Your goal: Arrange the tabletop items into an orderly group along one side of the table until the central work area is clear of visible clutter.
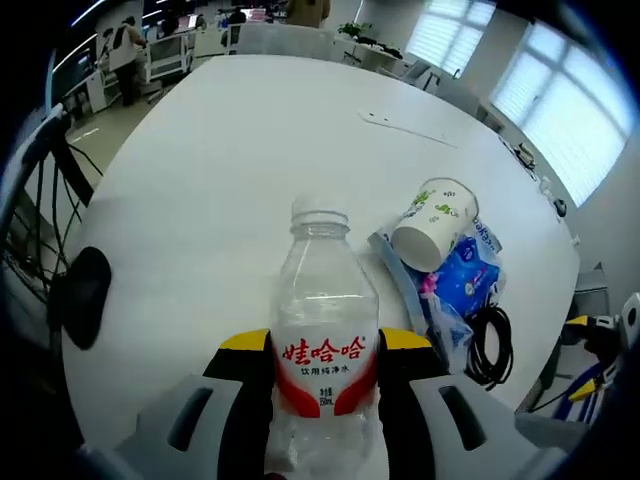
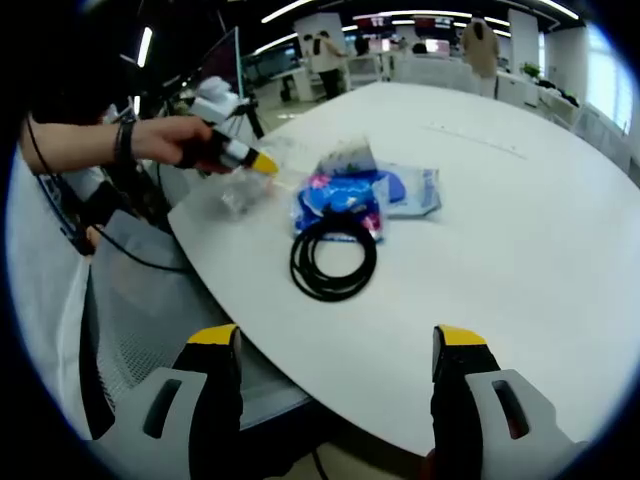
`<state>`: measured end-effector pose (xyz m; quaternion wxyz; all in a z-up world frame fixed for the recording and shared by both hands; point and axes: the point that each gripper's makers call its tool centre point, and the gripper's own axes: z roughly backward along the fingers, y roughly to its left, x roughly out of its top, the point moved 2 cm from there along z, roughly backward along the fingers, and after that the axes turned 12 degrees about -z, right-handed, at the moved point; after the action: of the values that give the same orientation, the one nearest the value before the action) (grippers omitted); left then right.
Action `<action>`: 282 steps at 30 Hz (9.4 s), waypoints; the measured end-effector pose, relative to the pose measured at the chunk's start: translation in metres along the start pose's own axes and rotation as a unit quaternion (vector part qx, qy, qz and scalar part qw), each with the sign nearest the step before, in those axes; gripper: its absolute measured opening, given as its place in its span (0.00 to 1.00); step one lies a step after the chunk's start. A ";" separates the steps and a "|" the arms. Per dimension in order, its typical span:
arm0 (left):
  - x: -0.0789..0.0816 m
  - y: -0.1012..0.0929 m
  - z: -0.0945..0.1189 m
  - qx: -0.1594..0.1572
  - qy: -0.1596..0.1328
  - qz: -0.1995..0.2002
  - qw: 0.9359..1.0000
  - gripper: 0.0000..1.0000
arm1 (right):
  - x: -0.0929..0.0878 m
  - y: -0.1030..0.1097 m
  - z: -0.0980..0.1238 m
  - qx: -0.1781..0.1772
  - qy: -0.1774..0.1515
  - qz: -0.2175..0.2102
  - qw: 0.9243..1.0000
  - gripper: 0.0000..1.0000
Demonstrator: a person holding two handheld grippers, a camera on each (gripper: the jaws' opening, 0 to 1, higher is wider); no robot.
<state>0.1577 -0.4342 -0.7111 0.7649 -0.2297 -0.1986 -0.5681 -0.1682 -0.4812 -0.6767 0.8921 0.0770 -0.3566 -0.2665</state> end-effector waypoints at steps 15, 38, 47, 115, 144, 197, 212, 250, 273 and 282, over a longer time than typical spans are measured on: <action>-0.005 0.009 0.025 0.019 -0.026 -0.015 0.999 0.39 | 0.006 0.009 -0.008 0.014 0.005 0.015 1.000 0.77; -0.025 0.020 0.057 0.045 -0.074 -0.053 0.995 0.39 | 0.018 0.018 -0.025 0.044 0.021 0.030 0.998 0.75; -0.036 0.018 0.064 0.053 -0.081 -0.081 0.992 0.38 | 0.018 0.025 -0.030 0.052 0.027 0.034 0.998 0.75; -0.034 0.022 0.059 0.091 -0.098 -0.092 0.987 0.38 | 0.020 0.028 -0.025 0.041 0.013 0.010 0.999 0.77; 0.016 0.050 0.030 0.119 -0.118 -0.071 0.983 0.38 | 0.017 0.020 -0.020 0.030 0.015 0.002 0.999 0.77; 0.058 0.080 0.025 0.115 -0.166 0.004 0.979 0.48 | 0.018 0.021 -0.015 0.017 0.016 -0.005 1.000 0.77; 0.039 0.074 0.049 0.116 -0.170 -0.006 0.979 0.47 | 0.017 0.023 -0.022 0.026 0.012 -0.008 1.000 0.76; -0.026 0.009 0.054 0.041 -0.133 -0.052 0.989 0.59 | 0.019 0.024 -0.027 0.041 0.013 -0.005 0.999 0.81; -0.036 -0.046 0.044 -0.017 -0.108 -0.117 0.987 0.61 | 0.019 0.028 -0.031 0.047 0.013 -0.005 0.999 0.81; -0.024 -0.063 0.035 -0.032 -0.109 -0.133 0.985 0.60 | 0.016 0.027 -0.031 0.046 0.013 -0.012 0.999 0.81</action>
<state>0.0888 -0.4111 -0.6887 0.6483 -0.2860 -0.2913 -0.6427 -0.1265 -0.4679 -0.6810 0.8888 0.1253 -0.3563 -0.2595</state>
